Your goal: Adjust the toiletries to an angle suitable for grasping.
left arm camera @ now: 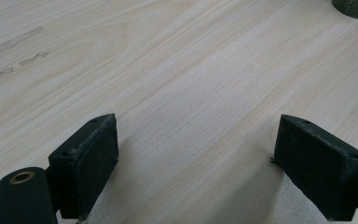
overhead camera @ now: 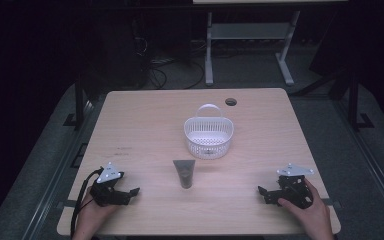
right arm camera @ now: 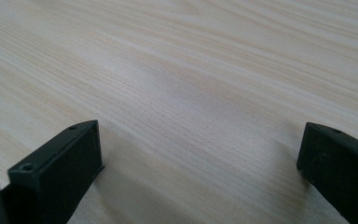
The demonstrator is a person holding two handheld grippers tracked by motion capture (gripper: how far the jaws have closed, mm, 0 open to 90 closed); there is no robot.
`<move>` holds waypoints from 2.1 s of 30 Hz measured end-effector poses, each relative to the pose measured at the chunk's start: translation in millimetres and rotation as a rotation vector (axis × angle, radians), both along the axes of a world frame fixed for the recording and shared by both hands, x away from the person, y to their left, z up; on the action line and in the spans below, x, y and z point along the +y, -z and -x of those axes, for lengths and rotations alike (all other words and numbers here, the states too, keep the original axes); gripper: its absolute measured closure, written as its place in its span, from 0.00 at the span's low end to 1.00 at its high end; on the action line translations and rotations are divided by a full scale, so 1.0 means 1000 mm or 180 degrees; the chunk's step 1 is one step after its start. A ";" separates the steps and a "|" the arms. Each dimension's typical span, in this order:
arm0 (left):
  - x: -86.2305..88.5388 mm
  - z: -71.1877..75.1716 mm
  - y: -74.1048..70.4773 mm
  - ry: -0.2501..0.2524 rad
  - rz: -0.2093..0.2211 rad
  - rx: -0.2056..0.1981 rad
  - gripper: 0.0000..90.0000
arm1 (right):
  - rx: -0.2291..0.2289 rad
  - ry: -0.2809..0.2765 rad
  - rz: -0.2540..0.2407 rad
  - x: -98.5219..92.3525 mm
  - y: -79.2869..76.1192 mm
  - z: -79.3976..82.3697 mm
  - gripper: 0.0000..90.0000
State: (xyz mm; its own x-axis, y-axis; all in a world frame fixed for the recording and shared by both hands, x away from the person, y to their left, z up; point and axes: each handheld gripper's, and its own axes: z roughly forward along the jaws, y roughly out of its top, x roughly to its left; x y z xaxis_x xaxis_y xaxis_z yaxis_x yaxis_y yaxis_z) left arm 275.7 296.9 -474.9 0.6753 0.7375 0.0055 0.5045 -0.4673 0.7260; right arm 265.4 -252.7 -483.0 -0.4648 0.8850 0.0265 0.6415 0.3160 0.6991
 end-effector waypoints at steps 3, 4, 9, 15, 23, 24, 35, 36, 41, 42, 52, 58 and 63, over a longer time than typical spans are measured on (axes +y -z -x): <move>0.000 0.000 0.000 0.0005 0.0002 0.0002 0.14 | 0.0003 0.0003 -0.0001 0.000 0.000 0.000 0.00; 0.000 0.000 0.000 0.0010 0.0004 0.0003 0.14 | 0.0004 0.0004 -0.0002 0.000 0.000 0.000 0.00; 0.001 0.000 0.000 0.0027 0.0009 0.0015 0.14 | 0.0003 0.0003 -0.0001 0.000 0.000 0.000 0.00; 0.002 0.001 -0.003 0.0026 0.0050 0.0025 0.27 | 0.0008 0.0006 -0.0002 0.000 0.000 0.000 0.00; 0.000 0.005 -0.016 0.0048 0.0205 -0.0002 0.48 | 0.0008 0.0004 0.0000 0.000 0.000 0.000 0.00; 0.000 0.005 -0.018 0.0057 0.0212 0.0013 0.51 | 0.0009 0.0005 -0.0001 0.000 0.000 0.000 0.00; -0.005 0.006 -0.031 0.0122 0.0325 0.0214 0.86 | 0.0008 0.0003 0.0000 0.000 0.000 0.000 0.00; -0.006 0.006 -0.034 0.0127 0.0326 0.0236 0.93 | 0.0007 0.0003 -0.0002 0.000 0.000 0.000 0.00; -0.010 0.006 -0.042 0.0121 0.0314 0.0238 0.99 | 0.0009 0.0004 -0.0002 0.000 0.000 0.000 0.00; -0.011 0.006 -0.044 0.0136 0.0306 0.0234 0.99 | 0.0009 0.0004 -0.0002 0.000 0.000 0.000 0.00; -0.026 0.009 -0.058 0.0226 0.0292 0.0191 0.99 | 0.0008 0.0006 -0.0003 0.000 0.000 0.001 0.00; -0.034 0.008 -0.062 0.0263 0.0339 0.0208 0.99 | 0.0008 0.0002 0.0002 -0.001 0.000 0.001 0.00; -0.039 0.007 -0.066 0.0299 0.0369 0.0187 0.99 | 0.0008 0.0001 0.0001 0.000 0.000 0.001 0.00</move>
State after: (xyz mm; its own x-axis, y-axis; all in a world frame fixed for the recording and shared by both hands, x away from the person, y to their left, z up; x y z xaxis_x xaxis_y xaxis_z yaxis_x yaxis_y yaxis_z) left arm 268.6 257.8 -408.6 0.7379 0.6645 -0.1177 0.5058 -0.4291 0.7483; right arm 264.9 -253.2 -482.8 -0.4643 0.8852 0.0275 0.6434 0.3158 0.6973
